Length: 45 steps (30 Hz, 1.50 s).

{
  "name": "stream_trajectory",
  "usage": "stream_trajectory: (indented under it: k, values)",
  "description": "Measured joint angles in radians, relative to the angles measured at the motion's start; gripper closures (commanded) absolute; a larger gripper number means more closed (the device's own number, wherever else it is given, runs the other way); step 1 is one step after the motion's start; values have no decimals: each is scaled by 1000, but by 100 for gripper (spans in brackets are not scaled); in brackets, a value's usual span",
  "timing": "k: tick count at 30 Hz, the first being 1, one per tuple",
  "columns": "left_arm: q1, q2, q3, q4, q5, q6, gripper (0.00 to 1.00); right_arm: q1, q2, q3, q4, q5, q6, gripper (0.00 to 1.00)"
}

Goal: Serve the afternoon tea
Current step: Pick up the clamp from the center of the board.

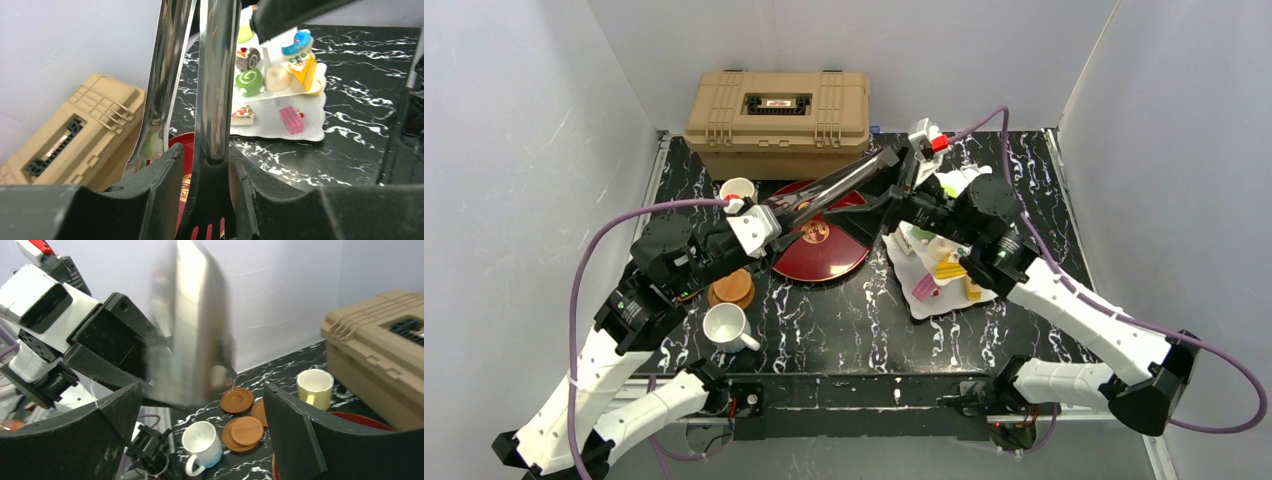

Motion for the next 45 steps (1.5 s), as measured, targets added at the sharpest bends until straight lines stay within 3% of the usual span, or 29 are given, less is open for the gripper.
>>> stream_trajectory:
  k: [9, 25, 30, 39, 45]
  values:
    - [0, 9, -8, 35, -51, 52, 100, 13, 113, -66, 148, 11, 166, 2]
    - [0, 22, -10, 34, -62, 35, 100, 53, 86, -95, 364, 22, 109, 2]
    - [0, 26, -9, 31, -61, 28, 100, 53, 61, -94, 332, 22, 55, 2]
    - [0, 25, 12, 18, -61, 28, 100, 53, -62, -93, 113, 47, -99, 2]
    - [0, 21, 14, 11, -56, 27, 100, 53, -66, -93, 127, 57, -153, 2]
